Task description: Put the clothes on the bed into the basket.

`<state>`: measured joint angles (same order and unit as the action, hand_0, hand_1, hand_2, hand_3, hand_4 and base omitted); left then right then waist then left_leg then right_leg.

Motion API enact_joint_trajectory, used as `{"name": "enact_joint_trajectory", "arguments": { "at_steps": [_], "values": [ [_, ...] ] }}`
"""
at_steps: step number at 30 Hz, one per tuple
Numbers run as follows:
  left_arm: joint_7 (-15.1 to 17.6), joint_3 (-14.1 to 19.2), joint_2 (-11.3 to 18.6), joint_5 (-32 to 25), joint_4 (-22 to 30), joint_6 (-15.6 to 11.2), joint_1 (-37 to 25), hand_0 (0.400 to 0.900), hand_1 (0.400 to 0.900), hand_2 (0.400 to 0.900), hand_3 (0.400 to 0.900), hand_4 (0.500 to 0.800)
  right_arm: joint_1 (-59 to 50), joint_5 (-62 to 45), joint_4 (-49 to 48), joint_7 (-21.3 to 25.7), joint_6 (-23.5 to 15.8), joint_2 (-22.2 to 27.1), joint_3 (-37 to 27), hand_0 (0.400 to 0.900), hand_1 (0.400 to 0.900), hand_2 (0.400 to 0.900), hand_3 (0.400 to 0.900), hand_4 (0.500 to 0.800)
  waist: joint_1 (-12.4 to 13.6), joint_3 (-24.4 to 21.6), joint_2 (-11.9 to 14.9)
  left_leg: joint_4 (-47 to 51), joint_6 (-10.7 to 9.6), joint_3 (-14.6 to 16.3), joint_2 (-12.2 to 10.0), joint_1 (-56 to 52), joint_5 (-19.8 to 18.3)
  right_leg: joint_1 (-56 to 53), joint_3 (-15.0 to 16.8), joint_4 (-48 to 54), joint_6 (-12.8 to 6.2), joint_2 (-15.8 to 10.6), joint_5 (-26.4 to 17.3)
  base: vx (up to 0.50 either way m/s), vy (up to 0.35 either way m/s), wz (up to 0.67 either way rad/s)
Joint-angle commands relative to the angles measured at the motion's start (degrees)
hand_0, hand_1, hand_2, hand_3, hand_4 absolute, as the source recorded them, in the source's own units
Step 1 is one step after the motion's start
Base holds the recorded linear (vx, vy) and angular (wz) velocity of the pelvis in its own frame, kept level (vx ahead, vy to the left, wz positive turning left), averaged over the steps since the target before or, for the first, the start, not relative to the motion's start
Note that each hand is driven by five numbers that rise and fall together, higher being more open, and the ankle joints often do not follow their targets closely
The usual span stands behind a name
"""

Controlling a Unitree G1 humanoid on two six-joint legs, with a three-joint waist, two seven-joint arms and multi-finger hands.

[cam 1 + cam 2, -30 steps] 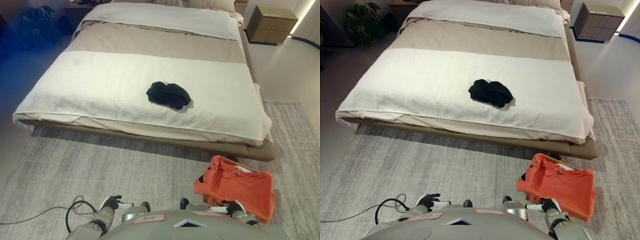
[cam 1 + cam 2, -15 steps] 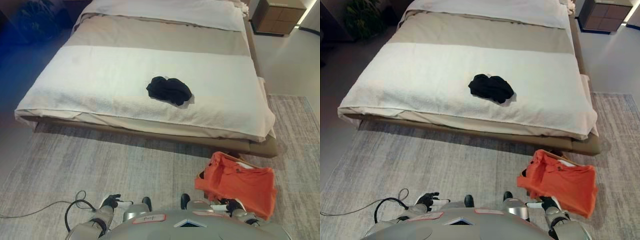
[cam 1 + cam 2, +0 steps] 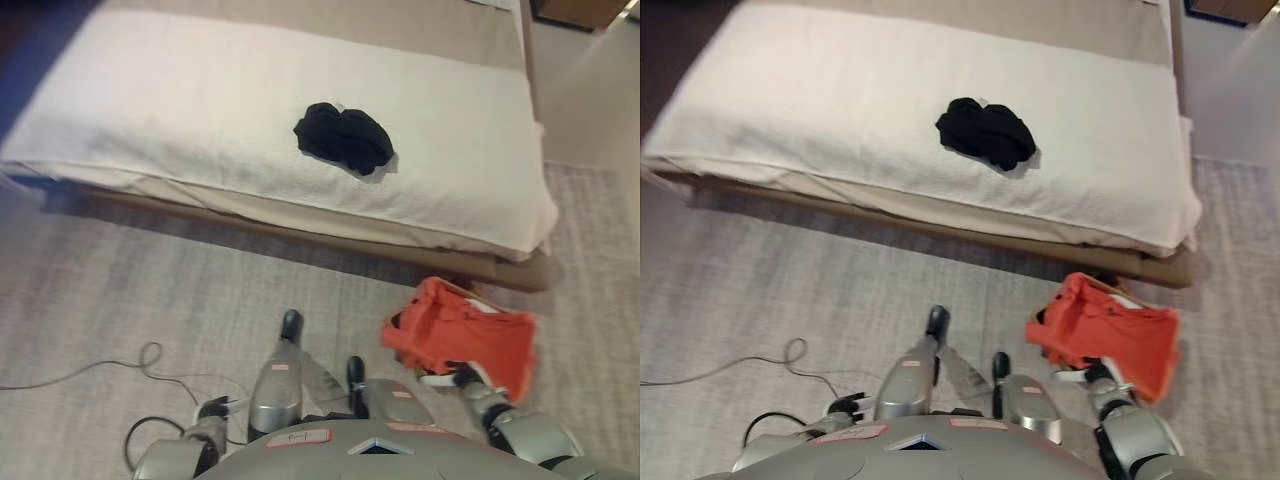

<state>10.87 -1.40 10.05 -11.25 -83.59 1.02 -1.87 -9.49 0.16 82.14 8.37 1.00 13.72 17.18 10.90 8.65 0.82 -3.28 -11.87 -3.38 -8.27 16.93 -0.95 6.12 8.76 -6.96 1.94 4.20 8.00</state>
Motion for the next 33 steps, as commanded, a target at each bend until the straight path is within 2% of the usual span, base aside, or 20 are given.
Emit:
{"name": "enact_joint_trajectory", "arguments": {
  "at_steps": [1, 2, 4, 5, 6, 8, 10, 11, 13, 14, 15, 16, 17, 18, 19, 22, 24, 28, 31, 33],
  "values": [
    [1.78, 0.47, 1.55, -1.29, -0.64, -0.39, 3.35, 0.9, 0.9, 0.9, 0.9, 0.8, 3.52, -0.18, -0.77, 1.58, 0.81, 2.16, -1.11, 0.9, 0.9, 0.9, 0.9, 0.8, 1.61, -2.52, 2.71, 6.05, 3.08, 0.86, -0.36, 11.89, 20.75, -28.65, 0.22, 7.6, -5.83, -7.18, 7.88, 0.75, 0.39, -0.59],
    [1.89, 0.92, 1.73, -1.3, -0.61, -0.28, 3.94, 0.9, 0.9, 0.9, 0.9, 0.8, 3.67, -0.13, -0.97, 1.18, 0.92, 1.9, -1.22, 0.9, 0.9, 0.9, 0.9, 0.8, 2.21, -3.55, 2.7, 5.51, 4.25, 1.21, -0.15, 10.54, 20.31, -30.02, 0.29, 6.5, -6.67, -9.21, 8.39, 0.74, 0.429, -0.47],
    [1.89, 0.5, 2.46, -1.19, -0.3, -0.21, 3.2, 0.9, 0.9, 0.9, 0.9, 0.8, 3.72, -0.21, -1.17, 1.01, 0.72, 1.45, -1.46, 0.9, 0.9, 0.9, 0.9, 0.8, 2.21, -5.06, 3.75, 4.47, 4.15, 0.65, 1.48, 8.83, 22.64, -29.56, -1.06, 3.31, -8.48, -12.54, 5.67, 0.64, 0.372, -0.05],
    [1.67, 0.02, 2.83, -0.99, -0.12, -0.23, 2.88, 0.9, 0.9, 0.9, 0.9, 0.8, 3.77, -0.3, -1.49, 0.86, 0.58, 1.18, -1.55, 0.9, 0.9, 0.9, 0.9, 0.8, 1.93, -5.92, 4.56, 2.94, 4.51, 0.96, 2.92, 8.32, 21.84, -28.29, -1.91, 1.26, -9.58, -14.01, 1.96, 0.55, 0.289, 0.23],
    [1.44, -0.71, 3.0, -0.64, 0.69, -0.41, 2.71, 0.9, 0.9, 0.9, 0.9, 0.8, 3.66, -0.16, -1.47, 0.4, 0.67, 1.01, -1.61, 0.9, 0.9, 0.9, 0.9, 0.8, 2.11, -6.67, 5.4, 1.73, 5.28, 1.23, 4.79, 8.19, 20.54, -27.36, -1.92, -0.67, -10.78, -15.25, -4.51, 0.49, 0.253, 0.2],
    [0.58, -1.17, 3.77, -0.45, 1.73, -0.35, 2.58, 0.9, 0.9, 0.9, 0.9, 0.8, 2.69, 0.42, -2.47, 0.05, 0.73, 1.02, -0.96, 0.9, 0.9, 0.9, 0.9, 0.8, 2.58, -7.5, 6.01, 1.11, 6.84, 2.69, 6.39, 7.67, 18.15, -24.51, -2.5, -3.56, -12.08, -16.18, -14.62, 0.41, 0.233, 0.02],
    [0.12, -1.47, 4.31, -0.06, 1.64, -0.28, 2.36, 0.9, 0.9, 0.9, 0.9, 0.8, 2.26, -0.22, -3.65, -0.03, 0.5, 1.04, -1.21, 0.9, 0.9, 0.9, 0.9, 0.8, 3.23, -8.22, 6.24, 1.63, 8.71, 3.58, 7.87, 6.17, 15.98, -22.15, -5.35, -7.35, -12.77, -17.29, -22.91, 0.4, 0.271, -0.13],
    [-0.06, -1.68, 4.7, 0.19, 1.69, -0.16, 1.9, 0.9, 0.9, 0.9, 0.9, 0.8, 1.89, -0.51, -4.13, -0.09, 0.55, 1.14, -1.21, 0.9, 0.9, 0.9, 0.9, 0.8, 3.03, -8.23, 5.67, 2.32, 9.74, 3.57, 8.43, 4.41, 14.73, -20.34, -6.99, -10.44, -12.26, -17.61, -24.66, 0.28, 0.214, -0.06],
    [-0.17, -2.12, 4.79, 0.65, 1.6, -0.08, 1.48, 0.9, 0.9, 0.9, 0.9, 0.8, 1.73, -0.34, -4.54, -0.01, 0.49, 1.19, -0.91, 0.9, 0.9, 0.9, 0.9, 0.8, 2.66, -8.12, 5.03, 3.08, 10.46, 3.36, 8.92, 2.83, 13.99, -18.81, -7.47, -12.6, -11.65, -16.87, -25.75, 0.35, 0.242, 0.23],
    [-0.33, -2.88, 5.21, 1.81, 1.91, -0.09, 0.81, 0.9, 0.9, 0.9, 0.9, 0.8, 1.62, -0.42, -4.78, -0.17, 0.24, 1.1, -0.41, 0.9, 0.9, 0.9, 0.9, 0.8, 0.66, -7.21, 3.82, 5.83, 12.08, 1.59, 10.94, -1.68, 12.45, -14.23, -6.69, -15.54, -9.79, -12.61, -21.15, 0.43, 0.274, 0.43],
    [-0.33, -2.88, 5.19, 1.81, 1.9, -0.09, 0.8, 0.9, 0.9, 0.9, 0.9, 0.8, 1.6, -0.43, -4.78, -0.17, 0.24, 1.13, -0.41, 0.9, 0.9, 0.9, 0.9, 0.8, 0.67, -7.25, 3.72, 5.83, 12.06, 1.56, 10.84, -1.62, 12.48, -14.16, -6.67, -15.52, -9.77, -12.5, -21.23, 0.45, 0.257, 0.6],
    [-0.44, -3.33, 5.36, 2.06, 2.1, -0.18, 0.27, 0.9, 0.9, 0.9, 0.9, 0.8, 1.79, -0.83, -4.69, -0.24, 0.02, 1.02, -0.46, 0.9, 0.9, 0.9, 0.9, 0.8, -0.8, -6.34, 2.92, 6.85, 12.73, 0.24, 11.82, -3.83, 11.72, -10.57, -6.97, -16.45, -8.94, -9.9, -17.42, 0.42, 0.216, 0.59],
    [-0.83, -3.89, 5.3, 2.41, 2.14, -0.22, -0.32, 0.9, 0.9, 0.9, 0.9, 0.8, 2.64, -1.24, -4.11, -0.14, -0.01, 0.98, -0.52, 0.9, 0.9, 0.9, 0.9, 0.8, -2.66, -5.11, 0.2, 8.28, 12.85, -1.8, 11.35, -8.64, 10.63, -4.91, -12.43, -15.03, -7.48, -8.72, -9.97, 0.43, 0.203, 0.72],
    [-0.83, -3.85, 5.29, 2.41, 2.13, -0.23, -0.31, 0.9, 0.9, 0.9, 0.9, 0.8, 2.64, -1.24, -4.11, -0.15, -0.02, 0.99, -0.47, 0.9, 0.9, 0.9, 0.9, 0.8, -3.43, -4.62, 0.4, 8.28, 12.8, -2.45, 11.82, -9.14, 10.51, -5.49, -13.16, -15.54, -7.43, -9.14, -9.24, 0.41, 0.14, 0.68],
    [-1.0, -4.27, 5.17, 2.87, 2.07, -0.25, -0.69, 0.9, 0.9, 0.9, 0.9, 0.8, 2.92, -1.47, -3.87, -0.21, 0.03, 1.08, -0.63, 0.9, 0.9, 0.9, 0.9, 0.8, -4.9, -3.76, -0.58, 8.28, 12.62, -3.54, 11.49, -11.37, 9.21, -2.96, -15.61, -12.59, -6.29, -8.54, -5.72, 0.25, 0.011, 0.49],
    [-1.61, -4.51, 4.67, 4.1, 1.25, -0.23, -0.47, 0.9, 0.9, 0.9, 0.9, 0.8, 3.93, -1.97, -2.79, -0.16, 0.42, 1.28, -1.4, 0.9, 0.9, 0.9, 0.9, 0.8, -7.48, -2.38, -0.52, 8.28, 12.85, -5.3, 12.81, -16.42, 6.1, 0.77, -15.9, -1.22, -7.41, -8.67, -9.75, 0.39, -0.017, 0.41],
    [-2.01, -4.4, 4.24, 5.36, 0.96, -0.65, -0.24, 0.9, 0.9, 0.9, 0.9, 0.8, 4.43, -1.98, -2.17, -0.21, 0.47, 1.77, -2.58, 0.9, 0.9, 0.9, 0.9, 0.8, -9.34, -1.46, -0.3, 8.28, 13.05, -6.47, 13.49, -20.21, 3.69, 6.34, -15.13, 7.26, -9.61, -10.35, -16.95, 0.45, -0.064, 0.5],
    [-2.44, -3.5, 4.21, 6.0, 0.2, -0.7, 0.16, 0.9, 0.9, 0.9, 0.9, 0.8, 4.42, -1.56, -2.41, -0.1, 0.56, 2.26, -3.37, 0.9, 0.9, 0.9, 0.9, 0.8, -10.92, 0.0, -1.27, 8.28, 12.59, -8.14, 12.98, -24.85, 1.09, 10.04, -14.06, 10.34, -11.19, -11.04, -20.27, 0.35, -0.067, 0.42],
    [-2.26, -2.66, 4.09, 6.29, -0.51, -0.46, 0.8, 0.9, 0.9, 0.9, 0.9, 0.8, 4.35, -0.51, -2.86, 0.02, 0.64, 2.33, -3.3, 0.9, 0.9, 0.9, 0.9, 0.8, -10.94, -0.38, -0.47, 8.28, 12.12, -8.26, 12.94, -27.68, -1.53, 9.92, -17.15, 10.72, -11.87, -13.31, -22.1, 0.31, -0.168, 0.17],
    [-2.08, -2.53, 4.22, 6.5, -0.64, -0.28, 1.02, 0.9, 0.9, 0.9, 0.9, 0.8, 4.45, 0.34, -3.46, 0.08, 0.56, 2.58, -2.89, 0.9, 0.9, 0.9, 0.9, 0.8, -11.28, -0.96, 0.38, 8.28, 11.75, -9.12, 12.74, -30.07, -3.48, 9.15, -17.62, 8.56, -11.68, -14.02, -22.65, 0.44, -0.3, 0.54]
  ]
}}
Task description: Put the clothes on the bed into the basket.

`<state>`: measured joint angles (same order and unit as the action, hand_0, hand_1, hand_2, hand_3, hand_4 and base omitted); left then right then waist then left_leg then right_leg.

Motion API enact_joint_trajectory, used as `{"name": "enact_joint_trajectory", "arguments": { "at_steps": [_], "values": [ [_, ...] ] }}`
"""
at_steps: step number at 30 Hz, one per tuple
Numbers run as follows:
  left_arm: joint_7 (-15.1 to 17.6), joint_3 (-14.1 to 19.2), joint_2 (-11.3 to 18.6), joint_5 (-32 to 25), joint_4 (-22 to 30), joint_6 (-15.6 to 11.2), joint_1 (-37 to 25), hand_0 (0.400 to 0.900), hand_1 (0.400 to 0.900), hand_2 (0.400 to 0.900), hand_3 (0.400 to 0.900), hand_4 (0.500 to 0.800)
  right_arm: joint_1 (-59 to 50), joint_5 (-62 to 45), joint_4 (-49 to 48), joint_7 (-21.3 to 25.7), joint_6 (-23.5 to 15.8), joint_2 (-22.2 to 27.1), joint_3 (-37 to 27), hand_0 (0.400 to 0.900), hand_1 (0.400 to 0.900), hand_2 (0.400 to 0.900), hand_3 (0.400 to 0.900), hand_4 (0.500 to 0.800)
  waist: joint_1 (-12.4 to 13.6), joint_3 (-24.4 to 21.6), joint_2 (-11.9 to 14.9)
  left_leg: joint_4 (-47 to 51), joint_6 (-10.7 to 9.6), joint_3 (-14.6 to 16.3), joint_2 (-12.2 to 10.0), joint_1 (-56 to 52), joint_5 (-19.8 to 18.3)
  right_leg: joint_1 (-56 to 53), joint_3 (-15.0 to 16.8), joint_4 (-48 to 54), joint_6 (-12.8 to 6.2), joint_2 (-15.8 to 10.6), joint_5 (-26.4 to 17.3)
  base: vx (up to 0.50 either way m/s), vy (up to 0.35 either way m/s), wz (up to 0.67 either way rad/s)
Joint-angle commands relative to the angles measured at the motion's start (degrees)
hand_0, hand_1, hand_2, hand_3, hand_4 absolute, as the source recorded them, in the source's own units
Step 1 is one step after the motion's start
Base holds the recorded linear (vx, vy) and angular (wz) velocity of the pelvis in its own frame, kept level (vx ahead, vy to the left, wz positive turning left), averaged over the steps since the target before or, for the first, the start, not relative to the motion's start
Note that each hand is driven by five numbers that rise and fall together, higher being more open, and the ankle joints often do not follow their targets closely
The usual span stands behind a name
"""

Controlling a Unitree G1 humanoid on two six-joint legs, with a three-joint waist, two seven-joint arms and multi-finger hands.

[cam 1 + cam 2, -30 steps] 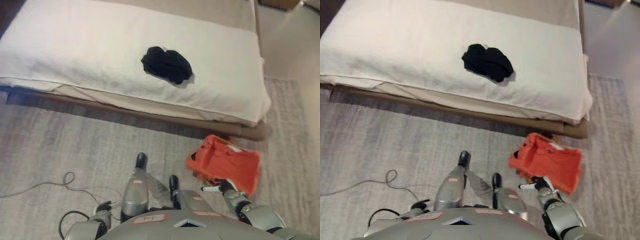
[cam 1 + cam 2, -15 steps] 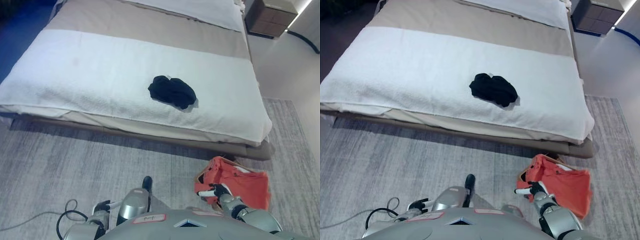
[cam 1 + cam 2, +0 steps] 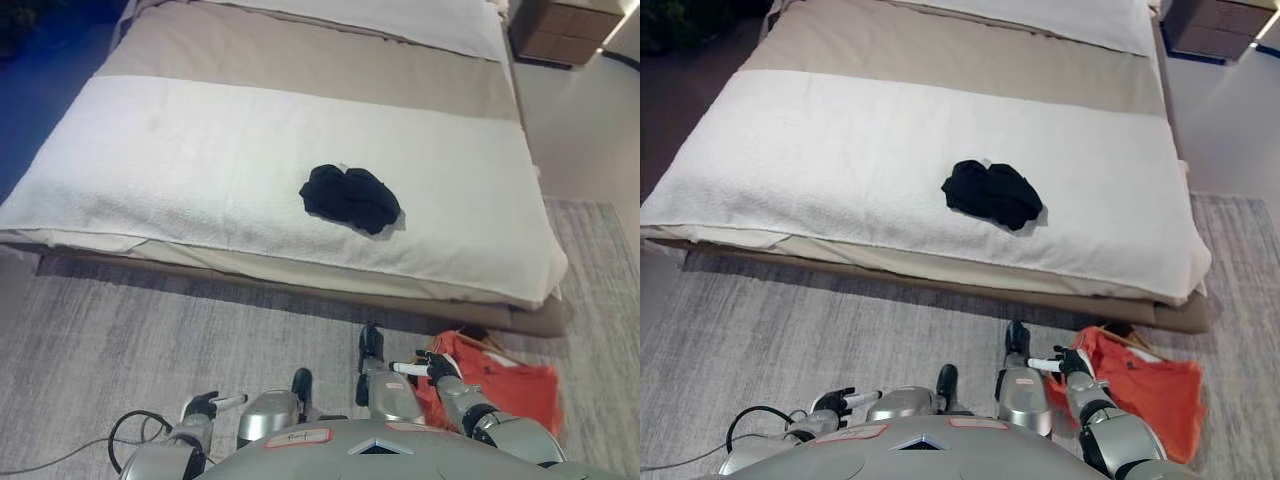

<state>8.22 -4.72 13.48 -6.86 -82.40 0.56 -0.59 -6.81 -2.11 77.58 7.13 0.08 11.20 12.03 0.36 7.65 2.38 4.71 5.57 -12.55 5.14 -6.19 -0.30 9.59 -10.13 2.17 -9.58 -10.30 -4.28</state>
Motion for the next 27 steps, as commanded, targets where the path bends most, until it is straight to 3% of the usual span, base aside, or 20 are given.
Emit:
{"name": "enact_joint_trajectory", "arguments": {
  "at_steps": [1, 3, 5, 6, 7, 8, 10, 11, 12, 13, 14, 15, 16, 18, 19, 27],
  "values": [
    [0.8, 0.87, 0.8, 2.56, -2.07, 0.44, -0.06, 0.9, 0.9, 0.9, 0.9, 0.8, 1.66, 3.74, 1.3, 1.68, 1.73, 5.21, 2.84, 0.9, 0.9, 0.9, 0.9, 0.8, -0.49, -1.45, -0.24, 0.29, -6.36, -0.69, -1.73, -9.17, -6.34, 4.52, -0.25, -2.42, 0.64, 0.38, -9.68, 0.52, -0.44, 0.6],
    [1.56, 0.13, 0.25, 1.93, -1.57, 0.28, -0.25, 0.9, 0.9, 0.9, 0.9, 0.8, 0.52, 5.35, 1.32, 2.26, 1.6, 5.76, 4.2, 0.9, 0.9, 0.9, 0.9, 0.8, -0.89, -2.63, -1.32, 0.29, -8.2, -0.72, -5.27, -10.6, -6.62, 3.41, -1.65, -5.39, 1.98, 1.8, -7.22, 0.38, -0.354, 0.5],
    [1.92, -0.28, -0.08, 1.65, -1.09, 0.19, -0.31, 0.9, 0.9, 0.9, 0.9, 0.8, 0.01, 6.01, 1.25, 2.39, 1.54, 5.93, 4.79, 0.9, 0.9, 0.9, 0.9, 0.8, -1.07, -2.8, -1.23, -3.07, -9.15, -0.8, -5.91, -9.55, -5.79, 2.68, -2.79, -6.88, 2.71, 1.7, -5.77, 0.25, -0.248, 0.26],
    [2.02, -1.89, -0.83, 1.56, 0.34, -0.12, -0.74, 0.9, 0.9, 0.9, 0.9, 0.8, -1.31, 7.95, -0.68, 3.59, 1.29, 6.81, 6.93, 0.9, 0.9, 0.9, 0.9, 0.8, -0.91, -2.26, -1.04, -11.09, -10.95, 0.54, -6.41, -6.14, -2.34, 0.69, -3.62, -6.52, 3.7, 2.27, -4.36, 0.26, -0.288, 0.12],
    [2.02, -1.89, -0.83, 1.56, 0.35, -0.11, -0.74, 0.9, 0.9, 0.9, 0.9, 0.8, -1.31, 7.96, -0.69, 3.59, 1.31, 6.81, 6.93, 0.9, 0.9, 0.9, 0.9, 0.8, -0.97, -2.33, -1.03, -11.37, -10.94, 0.49, -6.35, -5.91, -2.46, 0.76, -3.66, -6.51, 3.69, 2.23, -4.38, 0.24, -0.396, -0.25],
    [2.61, -2.94, -0.66, 1.26, 1.78, -0.54, -1.22, 0.9, 0.9, 0.9, 0.9, 0.8, -4.12, 10.37, -3.48, 4.41, 1.29, 8.4, 9.45, 0.9, 0.9, 0.9, 0.9, 0.8, 0.29, -0.55, 0.0, -22.36, -12.24, 1.07, -5.17, 0.18, 2.82, -1.73, -2.44, -5.34, 4.91, 3.35, -3.37, 0.08, -0.201, -0.25],
    [3.14, -2.96, -0.49, 0.76, 2.18, -0.76, -1.49, 0.9, 0.9, 0.9, 0.9, 0.8, -6.09, 11.5, -4.52, 4.6, 1.24, 9.41, 10.54, 0.9, 0.9, 0.9, 0.9, 0.8, 1.39, 0.7, 0.57, -28.16, -12.26, 1.13, -3.77, 4.21, 4.24, -2.5, -1.93, -4.77, 5.41, 3.4, -2.99, 0.1, -0.255, -0.4],
    [3.56, -2.99, -0.24, -0.04, 2.15, -0.85, -1.55, 0.9, 0.9, 0.9, 0.9, 0.8, -8.86, 12.37, -6.05, 5.07, 1.56, 11.08, 11.68, 0.9, 0.9, 0.9, 0.9, 0.8, 2.61, 2.13, 1.44, -30.22, -11.21, 2.7, -2.89, 9.39, 4.33, -3.97, -1.3, -3.4, 6.12, 3.19, -2.13, 0.1, -0.213, -0.42],
    [3.56, -2.98, -0.28, -0.04, 2.13, -0.86, -1.6, 0.9, 0.9, 0.9, 0.9, 0.8, -8.91, 12.38, -6.04, 5.06, 1.57, 11.12, 11.68, 0.9, 0.9, 0.9, 0.9, 0.8, 2.83, 2.22, 1.23, -30.62, -11.2, 2.89, -3.1, 9.44, 3.96, -3.99, -1.13, -3.4, 6.14, 3.44, -2.12, 0.15, -0.151, -0.42],
    [3.64, -3.05, -0.33, -0.54, 2.17, -0.79, -1.32, 0.9, 0.9, 0.9, 0.9, 0.8, -10.41, 13.02, -7.1, 5.43, 1.95, 12.07, 12.24, 0.9, 0.9, 0.9, 0.9, 0.8, 3.53, 2.69, 1.54, -28.68, -10.48, 3.88, -2.86, 12.52, 2.72, -4.73, -0.3, -2.62, 5.99, 3.44, -1.68, 0.25, -0.02, -0.5],
    [4.05, -2.84, -0.71, -0.79, 1.77, -0.79, -0.66, 0.9, 0.9, 0.9, 0.9, 0.8, -12.59, 13.77, -7.89, 6.25, 2.05, 12.69, 12.71, 0.9, 0.9, 0.9, 0.9, 0.8, 4.41, 2.49, 1.12, -19.97, -10.01, 4.56, -4.0, 14.37, 1.18, -5.83, 0.7, -1.62, 5.28, 3.87, -0.75, 0.26, -0.026, -0.51],
    [4.06, -2.84, -0.75, -0.79, 1.76, -0.8, -0.65, 0.9, 0.9, 0.9, 0.9, 0.8, -12.58, 13.77, -7.88, 6.25, 2.05, 12.71, 12.73, 0.9, 0.9, 0.9, 0.9, 0.8, 4.68, 2.71, 1.08, -19.65, -10.03, 4.81, -4.13, 13.83, 1.13, -6.11, 0.96, -1.59, 5.3, 3.96, -0.69, 0.3, 0.054, -0.55],
    [4.51, -2.79, -0.77, -0.94, 1.45, -0.77, -0.17, 0.9, 0.9, 0.9, 0.9, 0.8, -14.22, 14.34, -8.38, 6.55, 2.19, 13.08, 13.63, 0.9, 0.9, 0.9, 0.9, 0.8, 5.29, 2.49, -0.06, -11.71, -10.74, 4.88, -6.59, 15.01, 4.76, -6.9, 1.66, -1.22, 5.05, 4.74, 0.11, 0.2, 0.079, -0.43],
    [5.26, -2.9, -1.06, -1.34, 0.97, -0.46, 0.08, 0.9, 0.9, 0.9, 0.9, 0.8, -17.52, 15.84, -11.68, 6.85, 2.72, 13.99, 15.56, 0.9, 0.9, 0.9, 0.9, 0.8, 6.29, 2.9, -1.97, -1.92, -11.73, 5.63, -8.93, 17.03, 9.7, -7.95, 3.02, -1.25, 4.66, 5.78, 1.46, 0.28, 0.118, -0.66],
    [5.64, -1.8, -1.32, -1.04, 0.59, -0.19, 0.66, 0.9, 0.9, 0.9, 0.9, 0.8, -19.26, 18.64, -17.07, 6.43, 3.17, 14.2, 16.96, 0.9, 0.9, 0.9, 0.9, 0.8, 5.78, 1.65, -3.16, 0.09, -11.7, 5.39, -9.44, 13.36, 8.84, -7.73, 3.79, -1.15, 4.37, 6.39, 1.33, 0.21, 0.122, -0.64],
    [6.65, -3.43, -0.38, -1.53, 2.02, -0.79, -0.36, 0.9, 0.9, 0.9, 0.9, 0.8, -28.42, 18.2, -23.4, 7.28, 4.93, 10.89, 19.81, 0.9, 0.9, 0.9, 0.9, 0.8, 6.42, 2.63, -3.27, 0.29, -11.23, 7.59, -7.78, 14.51, 8.04, -4.76, 5.0, 1.25, 3.36, 4.24, -0.89, 0.03, 0.089, -0.16]
  ]
}}
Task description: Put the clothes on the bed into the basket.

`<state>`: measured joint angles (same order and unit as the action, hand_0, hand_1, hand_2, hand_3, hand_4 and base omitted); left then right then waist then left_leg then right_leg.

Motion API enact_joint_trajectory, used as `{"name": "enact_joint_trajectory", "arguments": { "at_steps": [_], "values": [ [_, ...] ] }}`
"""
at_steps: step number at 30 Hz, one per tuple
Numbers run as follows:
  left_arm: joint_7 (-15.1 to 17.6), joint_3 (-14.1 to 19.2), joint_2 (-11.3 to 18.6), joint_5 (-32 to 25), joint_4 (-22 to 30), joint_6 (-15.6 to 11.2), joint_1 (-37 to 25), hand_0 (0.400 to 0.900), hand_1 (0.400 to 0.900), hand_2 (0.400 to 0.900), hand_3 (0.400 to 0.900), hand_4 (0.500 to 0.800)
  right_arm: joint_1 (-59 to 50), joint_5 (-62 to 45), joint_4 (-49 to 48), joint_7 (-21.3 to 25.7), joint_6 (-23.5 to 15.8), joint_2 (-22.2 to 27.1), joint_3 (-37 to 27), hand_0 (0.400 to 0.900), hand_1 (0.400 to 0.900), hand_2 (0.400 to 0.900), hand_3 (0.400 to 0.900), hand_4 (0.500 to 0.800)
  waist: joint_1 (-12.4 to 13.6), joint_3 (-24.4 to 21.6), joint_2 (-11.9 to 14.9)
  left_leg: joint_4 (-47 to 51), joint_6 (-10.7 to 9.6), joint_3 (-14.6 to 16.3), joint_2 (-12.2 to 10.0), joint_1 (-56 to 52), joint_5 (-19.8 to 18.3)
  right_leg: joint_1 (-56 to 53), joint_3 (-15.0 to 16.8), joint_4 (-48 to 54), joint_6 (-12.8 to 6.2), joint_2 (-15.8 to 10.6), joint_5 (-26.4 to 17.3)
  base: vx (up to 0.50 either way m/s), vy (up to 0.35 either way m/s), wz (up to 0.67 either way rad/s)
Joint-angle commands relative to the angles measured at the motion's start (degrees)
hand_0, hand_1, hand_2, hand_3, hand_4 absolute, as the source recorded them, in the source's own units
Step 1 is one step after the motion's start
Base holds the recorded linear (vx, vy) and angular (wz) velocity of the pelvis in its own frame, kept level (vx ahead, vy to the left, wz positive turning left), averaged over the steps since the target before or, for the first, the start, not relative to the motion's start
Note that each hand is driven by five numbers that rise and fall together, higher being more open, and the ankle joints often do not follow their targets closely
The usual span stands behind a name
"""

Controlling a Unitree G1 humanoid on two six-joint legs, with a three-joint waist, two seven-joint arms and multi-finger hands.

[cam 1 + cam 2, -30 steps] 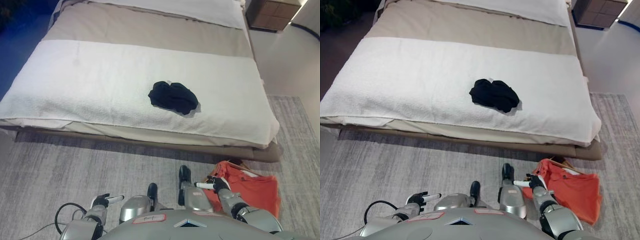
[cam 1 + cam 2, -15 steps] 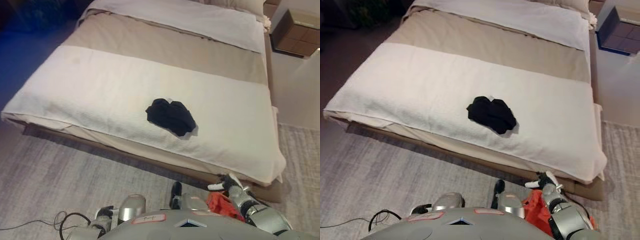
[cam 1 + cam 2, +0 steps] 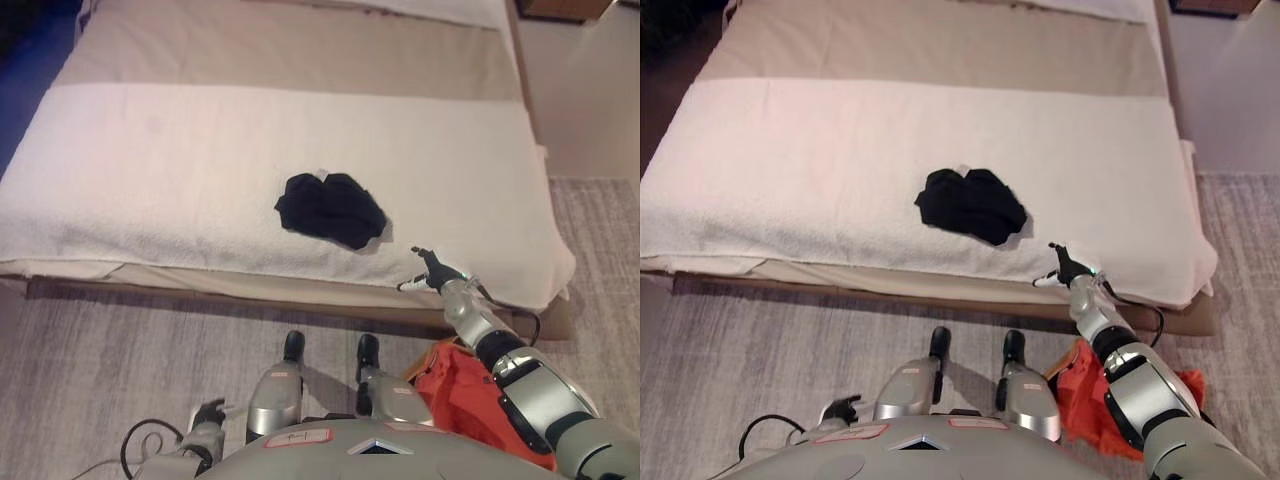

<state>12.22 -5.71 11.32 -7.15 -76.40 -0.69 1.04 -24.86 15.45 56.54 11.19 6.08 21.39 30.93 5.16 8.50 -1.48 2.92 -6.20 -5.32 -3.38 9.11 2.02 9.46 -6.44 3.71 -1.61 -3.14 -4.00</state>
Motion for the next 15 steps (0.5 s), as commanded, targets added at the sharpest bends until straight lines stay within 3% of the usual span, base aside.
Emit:
{"name": "enact_joint_trajectory", "arguments": {
  "at_steps": [1, 6, 15],
  "values": [
    [2.69, -2.48, 1.94, -1.86, -3.92, 0.39, -2.03, 0.9, 0.9, 0.9, 0.9, 0.8, -11.87, 0.36, -1.96, 3.25, -0.88, 0.22, 1.45, 0.9, 0.9, 0.9, 0.9, 0.8, 1.99, 2.41, 0.7, 2.08, 0.74, 0.02, 0.91, -0.35, 5.75, -4.08, 1.28, -0.4, -4.61, -3.01, -1.27, -0.05, 0.028, 0.11],
    [3.03, -2.88, 2.57, -3.98, -3.82, -0.22, -2.71, 0.9, 0.9, 0.9, 0.9, 0.8, -18.91, -2.3, 1.17, 3.86, -0.91, -0.61, 2.24, 0.9, 0.9, 0.9, 0.9, 0.8, 3.26, 4.86, 0.75, 2.08, 1.0, -0.86, 1.3, 2.32, 6.29, -1.2, 0.83, -0.79, -4.85, -3.36, -2.09, -0.07, 0.02, 0.12],
    [3.66, -5.66, 4.47, -8.93, -2.64, -1.56, -5.59, 0.9, 0.9, 0.9, 0.9, 0.8, -37.99, -7.91, 15.13, 4.93, -0.37, -0.12, 5.69, 0.9, 0.9, 0.9, 0.9, 0.8, 6.52, 10.39, 0.49, 2.08, 1.12, -3.63, 1.9, 8.04, 8.43, 4.62, -0.97, -3.8, -4.81, -3.89, -2.67, -0.06, 0.014, 0.15]
  ]
}}
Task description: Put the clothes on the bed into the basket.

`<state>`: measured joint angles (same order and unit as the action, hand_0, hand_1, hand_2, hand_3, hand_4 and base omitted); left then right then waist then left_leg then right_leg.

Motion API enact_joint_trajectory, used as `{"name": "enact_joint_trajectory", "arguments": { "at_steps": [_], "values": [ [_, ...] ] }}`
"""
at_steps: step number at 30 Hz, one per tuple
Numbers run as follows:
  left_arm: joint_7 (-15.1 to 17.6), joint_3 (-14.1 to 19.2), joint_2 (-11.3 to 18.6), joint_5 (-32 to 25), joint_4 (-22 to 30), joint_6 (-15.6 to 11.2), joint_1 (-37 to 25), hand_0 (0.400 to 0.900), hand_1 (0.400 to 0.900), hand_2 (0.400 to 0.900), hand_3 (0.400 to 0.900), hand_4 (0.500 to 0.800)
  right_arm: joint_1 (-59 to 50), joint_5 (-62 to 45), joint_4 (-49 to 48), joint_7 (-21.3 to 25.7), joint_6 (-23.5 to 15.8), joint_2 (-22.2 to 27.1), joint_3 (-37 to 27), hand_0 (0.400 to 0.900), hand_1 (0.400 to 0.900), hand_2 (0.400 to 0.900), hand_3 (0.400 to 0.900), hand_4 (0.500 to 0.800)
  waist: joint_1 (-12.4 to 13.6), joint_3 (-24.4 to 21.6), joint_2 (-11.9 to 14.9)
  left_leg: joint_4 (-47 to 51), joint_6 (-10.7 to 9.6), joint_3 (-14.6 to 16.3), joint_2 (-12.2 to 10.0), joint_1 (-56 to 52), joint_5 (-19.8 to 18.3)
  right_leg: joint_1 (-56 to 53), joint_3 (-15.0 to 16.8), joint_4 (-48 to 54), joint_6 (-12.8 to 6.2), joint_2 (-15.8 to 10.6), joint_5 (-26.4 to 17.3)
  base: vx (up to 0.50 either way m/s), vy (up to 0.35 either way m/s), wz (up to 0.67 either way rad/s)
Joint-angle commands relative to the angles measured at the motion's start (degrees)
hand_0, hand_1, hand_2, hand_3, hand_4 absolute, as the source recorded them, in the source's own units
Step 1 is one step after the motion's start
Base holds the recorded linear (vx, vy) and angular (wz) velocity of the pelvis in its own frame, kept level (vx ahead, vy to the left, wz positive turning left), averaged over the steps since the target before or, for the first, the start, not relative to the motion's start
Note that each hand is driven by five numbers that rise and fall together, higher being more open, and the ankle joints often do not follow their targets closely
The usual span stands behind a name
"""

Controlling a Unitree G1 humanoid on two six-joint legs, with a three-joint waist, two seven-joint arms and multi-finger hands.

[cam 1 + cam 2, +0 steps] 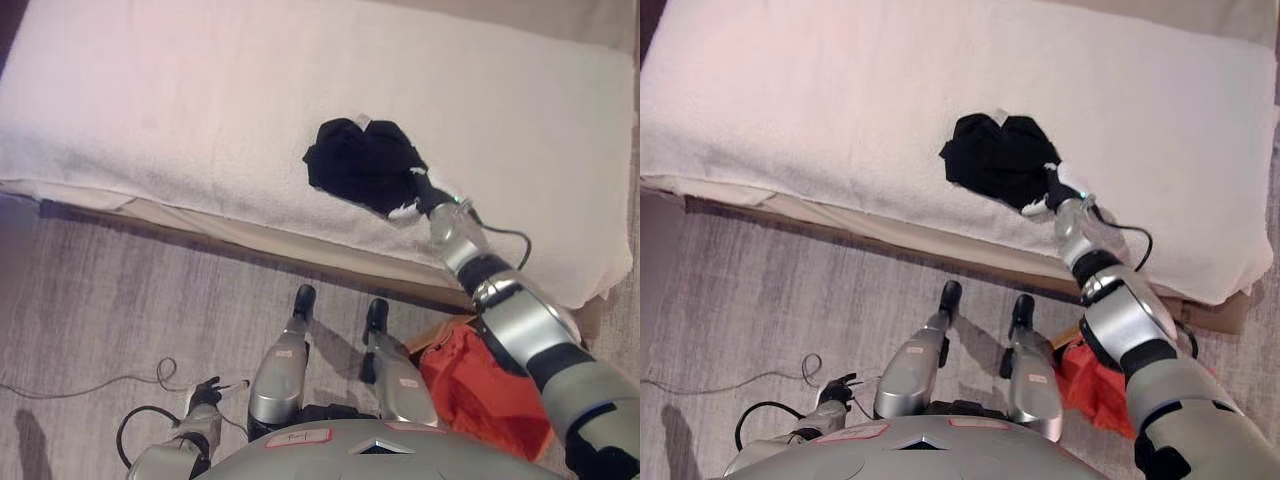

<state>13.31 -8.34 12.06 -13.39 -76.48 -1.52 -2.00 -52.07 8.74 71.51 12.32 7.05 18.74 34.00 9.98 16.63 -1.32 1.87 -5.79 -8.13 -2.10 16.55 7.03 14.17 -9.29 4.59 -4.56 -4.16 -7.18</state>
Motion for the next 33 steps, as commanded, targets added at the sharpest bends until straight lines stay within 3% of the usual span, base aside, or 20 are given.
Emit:
{"name": "enact_joint_trajectory", "arguments": {
  "at_steps": [1, 8, 14, 21, 22, 23, 33],
  "values": [
    [2.72, -3.19, 3.91, -3.33, -2.4, -0.86, -2.83, 0.9, 0.9, 0.9, 0.9, 0.8, -12.6, -1.06, 1.54, 3.97, -1.13, 3.05, 3.32, 0.9, 0.9, 0.9, 0.9, 0.8, 2.12, 2.89, 0.25, 3.13, 0.67, -1.25, 0.7, 1.37, 3.7, 0.5, 1.49, -5.03, -1.84, -2.93, 0.52, -0.04, -0.006, 0.22],
    [3.18, -5.85, 3.8, -5.59, -1.25, -1.66, -4.31, 0.9, 0.9, 0.9, 0.9, 0.8, -20.59, -1.64, 8.09, 3.87, -1.08, 5.59, 6.55, 0.9, 0.9, 0.9, 0.9, 0.8, 3.83, 5.79, -1.11, 3.12, 0.62, -3.77, 1.36, 5.23, 5.3, 4.56, -0.03, -8.13, -1.53, -2.91, 1.36, -0.04, -0.004, 0.17],
    [3.27, -7.74, 3.12, -8.17, 0.52, -2.18, -5.75, 0.9, 0.9, 0.9, 0.9, 0.8, -24.75, -3.22, 8.22, 2.84, -2.15, 9.44, 8.55, 0.9, 0.9, 0.9, 0.9, 0.8, 4.92, 8.29, -2.78, 2.97, 0.46, -5.45, 1.8, 9.12, 6.91, 9.37, -1.43, -10.98, -1.22, -3.18, 2.1, -0.07, -0.005, 0.12],
    [3.23, -8.95, 2.02, -10.13, 1.64, -2.35, -6.48, 0.9, 0.9, 0.9, 0.9, 0.8, -27.24, -7.18, 7.32, 1.44, -3.81, 8.49, 9.79, 0.9, 0.9, 0.9, 0.9, 0.8, 5.49, 9.79, -2.76, 2.82, 0.52, -5.3, 1.74, 10.46, 7.16, 11.73, -1.14, -11.88, -1.24, -3.17, 2.12, -0.02, -0.005, -0.03],
    [3.21, -9.07, 1.96, -10.33, 1.73, -2.41, -6.58, 0.9, 0.9, 0.9, 0.9, 0.8, -27.36, -8.2, 7.12, 1.21, -4.05, 8.5, 9.63, 0.745, 0.745, 0.745, 0.745, 0.707, 5.43, 9.83, -2.79, 2.87, 0.5, -5.22, 1.74, 10.42, 7.17, 11.74, -1.09, -11.94, -1.21, -3.11, 2.19, 0.0, -0.002, -0.03],
    [3.16, -9.01, 2.12, -10.45, 1.71, -2.33, -6.67, 0.9, 0.9, 0.9, 0.9, 0.8, -27.7, -8.46, 7.18, 1.18, -4.12, 8.64, 10.03, 0.406, 0.406, 0.406, 0.406, 0.504, 5.43, 9.9, -2.77, 2.88, 0.5, -5.2, 1.64, 10.39, 7.13, 11.72, -0.98, -12.01, -1.18, -3.09, 2.32, 0.0, 0.0, 0.0],
    [3.42, -8.88, 2.42, -10.33, 1.52, -2.33, -6.72, 0.9, 0.9, 0.9, 0.9, 0.8, -28.07, -8.38, 7.6, 1.69, -4.43, 9.18, 10.34, 0.4, 0.4, 0.4, 0.4, 0.5, 4.94, 10.0, -2.87, 2.93, 0.47, -4.76, 1.56, 9.13, 6.72, 10.78, -0.88, -12.23, -1.13, -3.01, 2.86, 0.01, -0.001, -0.02]
  ]
}}
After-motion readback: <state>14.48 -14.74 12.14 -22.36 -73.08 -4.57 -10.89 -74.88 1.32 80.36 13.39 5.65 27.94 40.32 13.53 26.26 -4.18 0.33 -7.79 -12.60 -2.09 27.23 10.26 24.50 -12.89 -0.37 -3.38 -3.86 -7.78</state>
